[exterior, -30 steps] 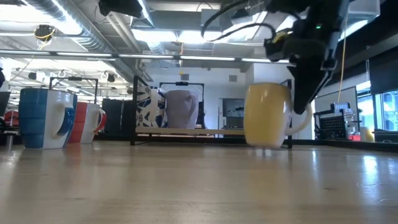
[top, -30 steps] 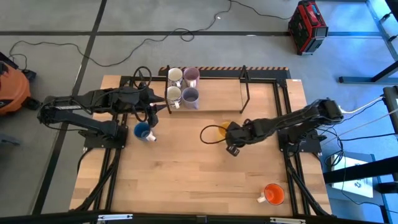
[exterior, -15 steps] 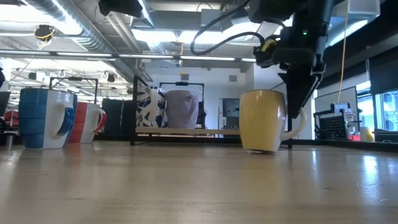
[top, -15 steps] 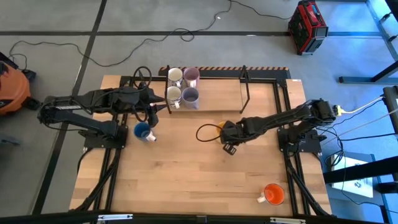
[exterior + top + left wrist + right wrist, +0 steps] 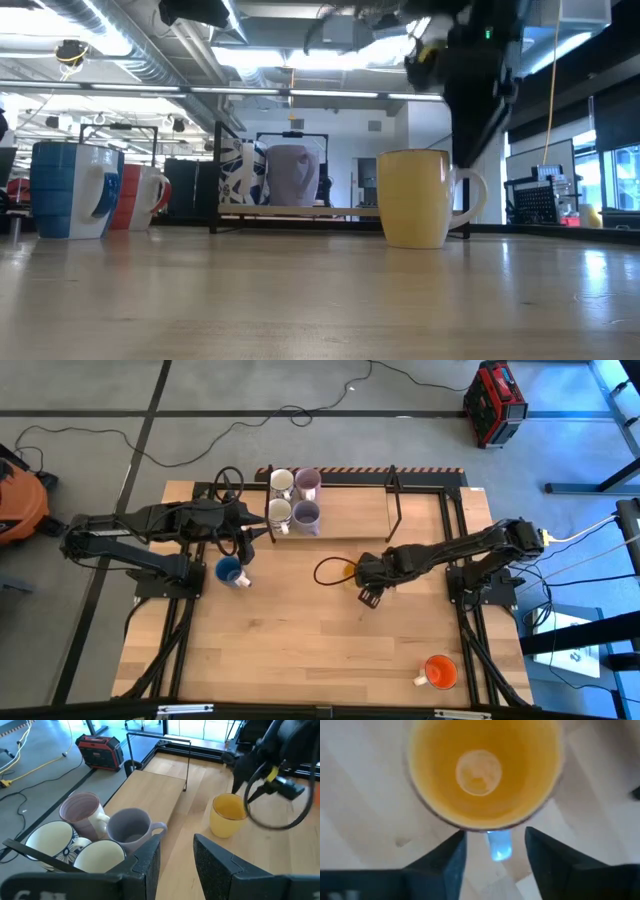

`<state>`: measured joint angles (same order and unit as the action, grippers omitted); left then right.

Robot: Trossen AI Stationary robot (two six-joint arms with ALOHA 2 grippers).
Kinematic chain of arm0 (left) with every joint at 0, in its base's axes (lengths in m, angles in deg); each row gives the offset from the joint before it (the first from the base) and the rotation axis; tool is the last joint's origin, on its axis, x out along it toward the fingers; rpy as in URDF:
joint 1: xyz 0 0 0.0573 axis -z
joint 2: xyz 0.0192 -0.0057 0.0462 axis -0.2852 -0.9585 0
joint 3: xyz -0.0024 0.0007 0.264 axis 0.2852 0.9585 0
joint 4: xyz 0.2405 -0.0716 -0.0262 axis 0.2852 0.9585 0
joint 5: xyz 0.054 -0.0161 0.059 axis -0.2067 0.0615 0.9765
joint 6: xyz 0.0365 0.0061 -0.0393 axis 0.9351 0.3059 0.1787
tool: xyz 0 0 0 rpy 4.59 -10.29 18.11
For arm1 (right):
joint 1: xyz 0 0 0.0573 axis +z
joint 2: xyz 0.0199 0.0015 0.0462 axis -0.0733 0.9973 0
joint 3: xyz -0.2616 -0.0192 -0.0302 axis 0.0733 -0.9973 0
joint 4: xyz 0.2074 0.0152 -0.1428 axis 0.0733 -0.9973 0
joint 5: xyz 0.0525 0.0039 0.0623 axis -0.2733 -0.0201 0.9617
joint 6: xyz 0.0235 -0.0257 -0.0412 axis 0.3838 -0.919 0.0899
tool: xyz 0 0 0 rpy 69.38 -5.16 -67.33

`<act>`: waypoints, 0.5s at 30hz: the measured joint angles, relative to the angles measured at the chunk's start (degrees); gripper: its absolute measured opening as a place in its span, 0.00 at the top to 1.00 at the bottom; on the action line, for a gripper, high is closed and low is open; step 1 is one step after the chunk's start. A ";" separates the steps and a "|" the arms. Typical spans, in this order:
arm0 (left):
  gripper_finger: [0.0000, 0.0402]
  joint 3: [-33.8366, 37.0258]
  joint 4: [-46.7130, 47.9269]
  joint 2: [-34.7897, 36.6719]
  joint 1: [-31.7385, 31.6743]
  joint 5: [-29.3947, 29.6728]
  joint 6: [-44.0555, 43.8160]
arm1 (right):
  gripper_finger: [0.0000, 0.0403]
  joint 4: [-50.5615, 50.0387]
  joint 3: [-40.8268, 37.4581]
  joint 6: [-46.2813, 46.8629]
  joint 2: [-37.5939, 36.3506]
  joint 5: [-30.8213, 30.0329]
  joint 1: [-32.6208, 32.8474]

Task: Place coffee mugs
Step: Put the yellow mug on the shelf

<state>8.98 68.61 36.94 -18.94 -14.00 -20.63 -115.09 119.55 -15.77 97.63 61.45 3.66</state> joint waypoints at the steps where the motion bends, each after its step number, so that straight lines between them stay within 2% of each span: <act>1: 0.73 0.00 0.00 0.00 0.00 0.00 0.00 | 0.51 -1.40 1.03 -0.74 -1.10 -0.02 0.00; 5: 0.73 0.00 0.04 0.00 0.00 -0.04 0.00 | 0.44 -4.29 3.82 -5.91 -7.54 -0.09 1.85; 7: 0.73 0.00 0.04 0.00 0.02 -0.04 0.00 | 0.43 -3.27 3.07 -7.41 -11.28 -2.43 4.56; 12: 0.73 0.00 0.06 0.00 0.02 -0.04 0.00 | 0.42 4.91 -6.44 -6.49 -19.37 -15.42 13.14; 15: 0.73 0.01 0.08 0.00 0.02 -0.04 0.00 | 0.43 12.10 -14.52 -4.05 -21.72 -19.07 16.53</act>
<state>8.99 68.69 36.94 -18.92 -14.04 -20.63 -102.99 105.04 -19.82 75.91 42.39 20.19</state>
